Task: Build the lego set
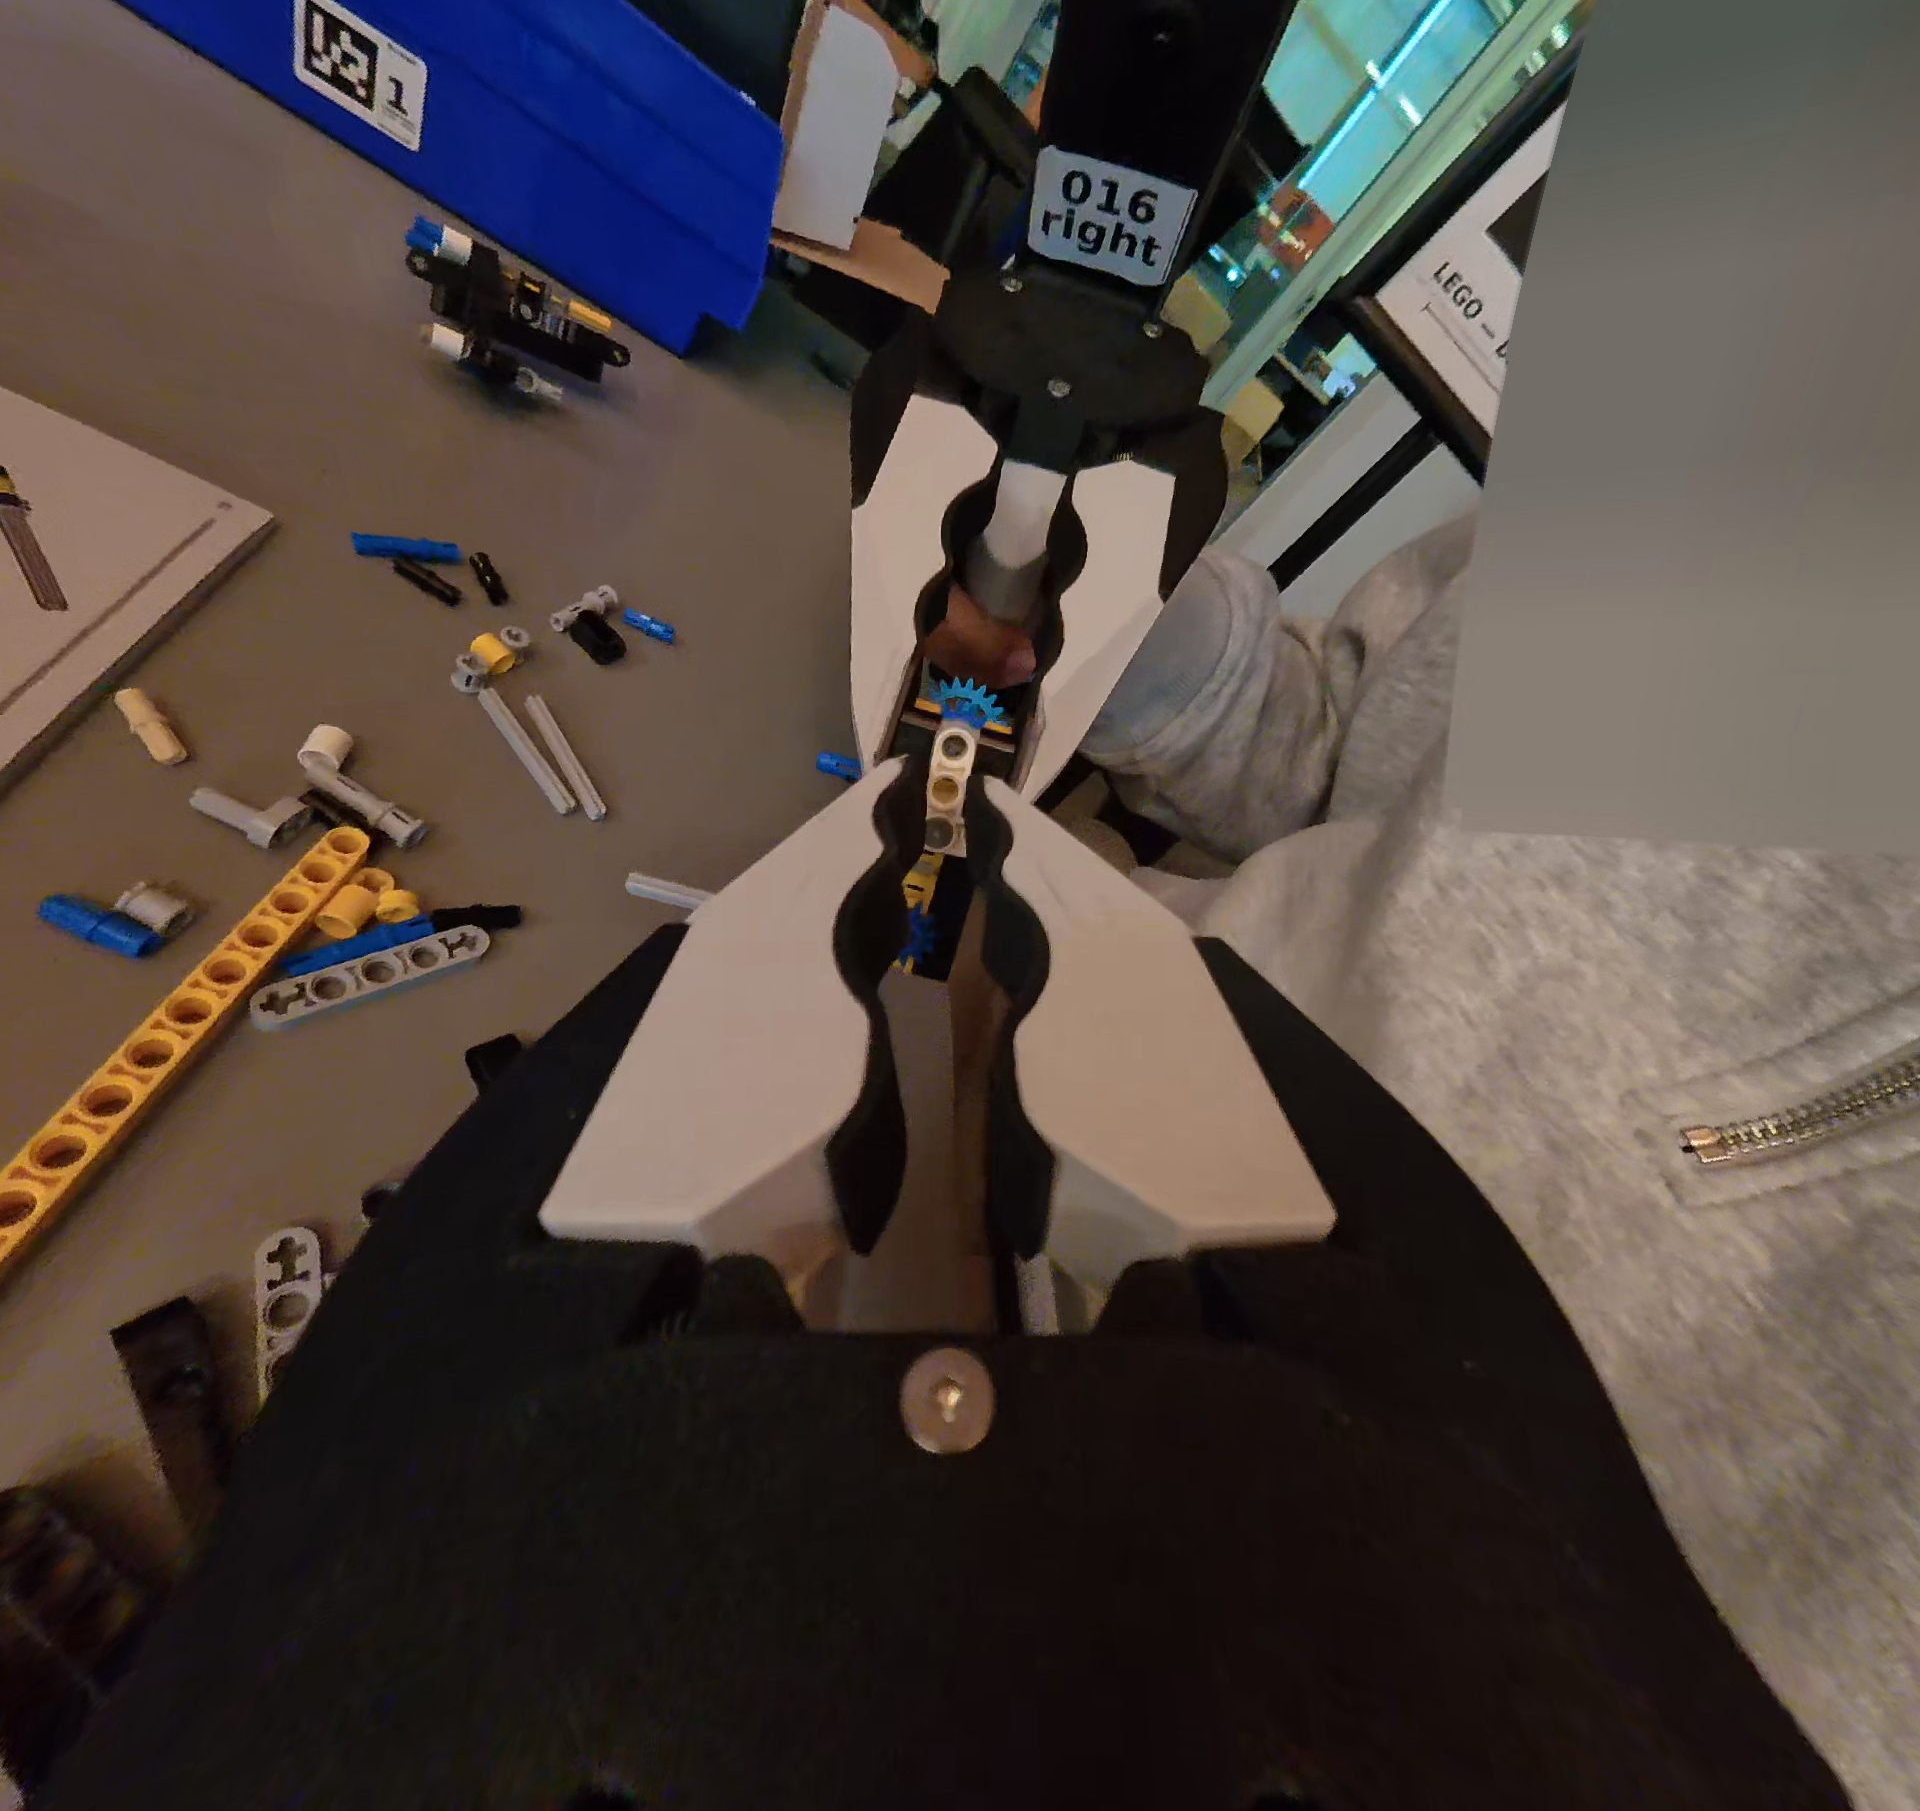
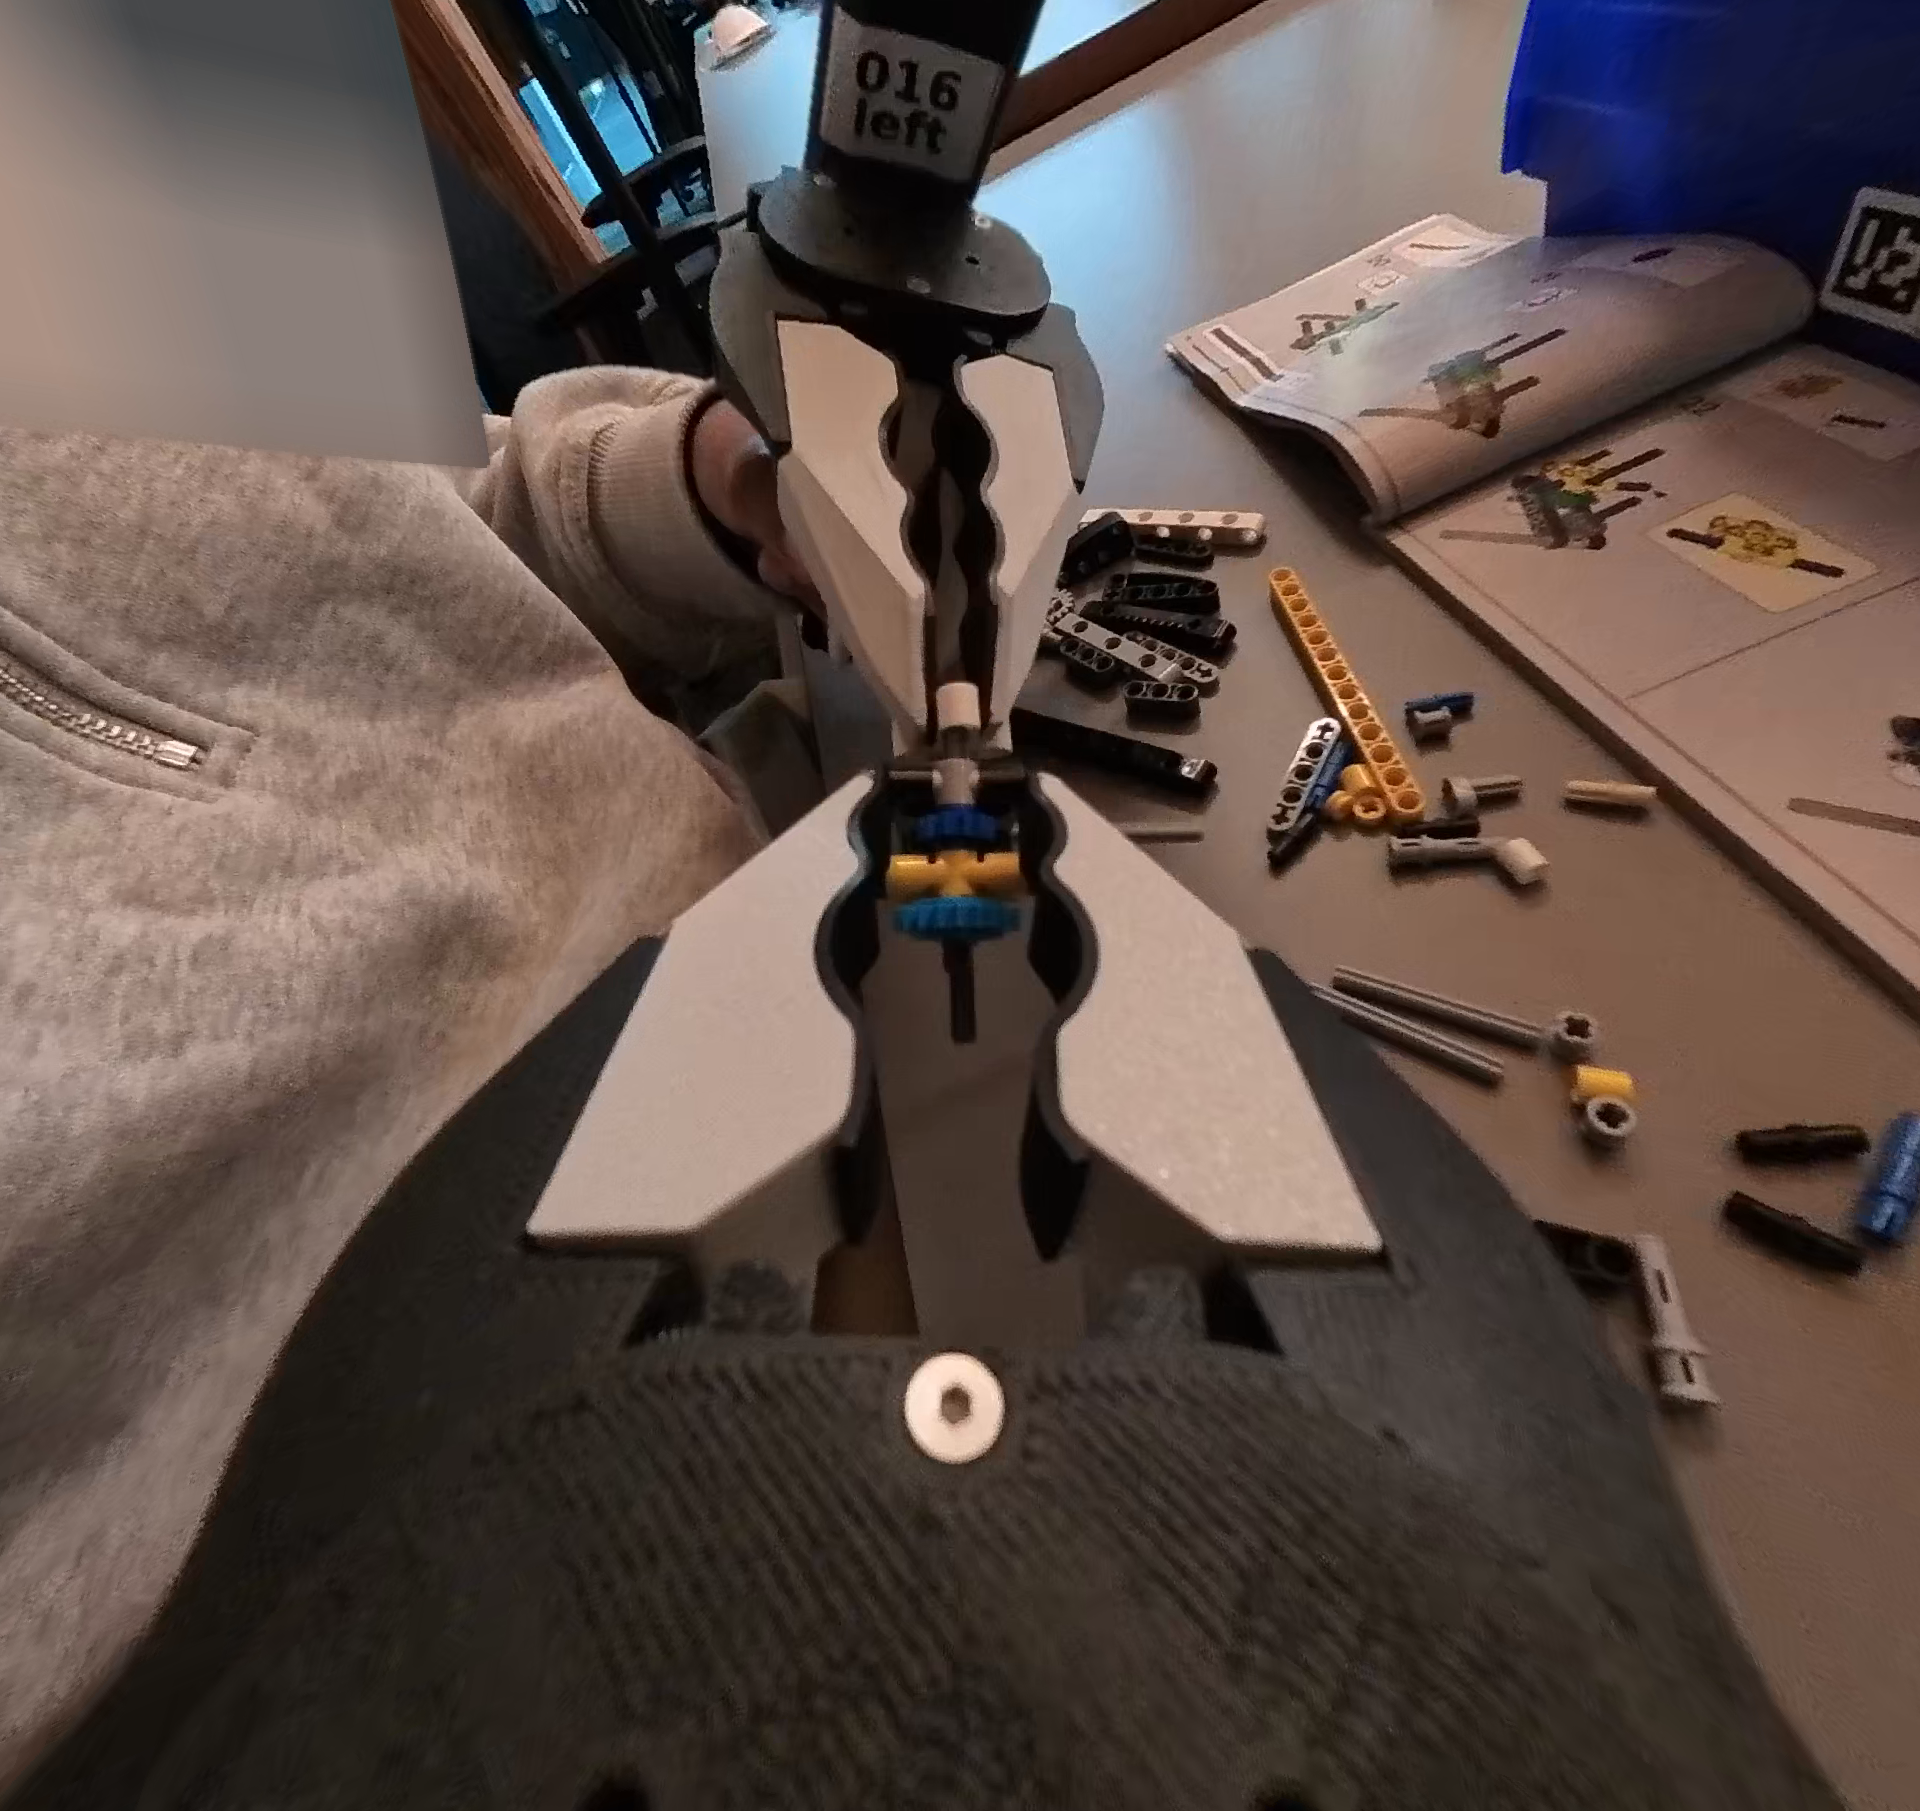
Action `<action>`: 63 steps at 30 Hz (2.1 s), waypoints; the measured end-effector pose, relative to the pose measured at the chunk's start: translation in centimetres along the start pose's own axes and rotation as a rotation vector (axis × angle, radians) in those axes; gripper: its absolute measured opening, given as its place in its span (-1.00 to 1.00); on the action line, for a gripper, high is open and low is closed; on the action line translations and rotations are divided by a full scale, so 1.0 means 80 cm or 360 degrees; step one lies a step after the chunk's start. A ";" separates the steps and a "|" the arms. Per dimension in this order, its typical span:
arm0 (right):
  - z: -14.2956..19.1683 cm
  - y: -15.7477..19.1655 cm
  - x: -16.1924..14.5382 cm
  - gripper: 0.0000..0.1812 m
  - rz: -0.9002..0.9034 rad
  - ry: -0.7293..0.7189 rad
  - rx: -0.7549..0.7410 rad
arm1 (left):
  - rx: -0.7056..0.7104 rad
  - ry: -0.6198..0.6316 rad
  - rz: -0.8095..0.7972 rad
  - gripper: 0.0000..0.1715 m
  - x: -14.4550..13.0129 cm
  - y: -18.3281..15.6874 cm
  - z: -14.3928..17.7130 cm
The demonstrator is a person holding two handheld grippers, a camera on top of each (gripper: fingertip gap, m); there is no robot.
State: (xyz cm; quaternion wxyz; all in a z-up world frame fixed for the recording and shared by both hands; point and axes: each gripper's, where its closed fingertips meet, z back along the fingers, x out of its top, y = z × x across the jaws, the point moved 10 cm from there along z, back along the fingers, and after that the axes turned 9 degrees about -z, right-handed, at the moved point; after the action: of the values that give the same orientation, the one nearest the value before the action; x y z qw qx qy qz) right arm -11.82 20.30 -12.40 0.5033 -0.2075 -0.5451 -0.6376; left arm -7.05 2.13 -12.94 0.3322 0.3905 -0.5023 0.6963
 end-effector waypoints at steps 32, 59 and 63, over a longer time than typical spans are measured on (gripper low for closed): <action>0.028 0.001 0.010 -0.74 0.0208 -0.0552 0.0030 | 0.0230 -0.0380 -0.0477 -0.45 0.022 -0.036 0.003; 0.003 -0.033 0.000 -0.76 -0.0979 -0.0693 0.0415 | 0.1038 0.0139 -0.1451 -0.41 -0.002 -0.055 -0.036; 0.002 -0.036 -0.003 -0.76 -0.1012 -0.0685 0.0426 | 0.1023 0.0050 -0.1369 -0.40 0.002 -0.054 -0.030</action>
State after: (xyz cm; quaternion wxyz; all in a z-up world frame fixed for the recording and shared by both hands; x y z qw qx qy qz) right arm -14.27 20.26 -13.98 0.1779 -0.0900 -0.7532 -0.6269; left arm -3.98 5.63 -11.34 0.4586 0.6326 -0.0533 0.6218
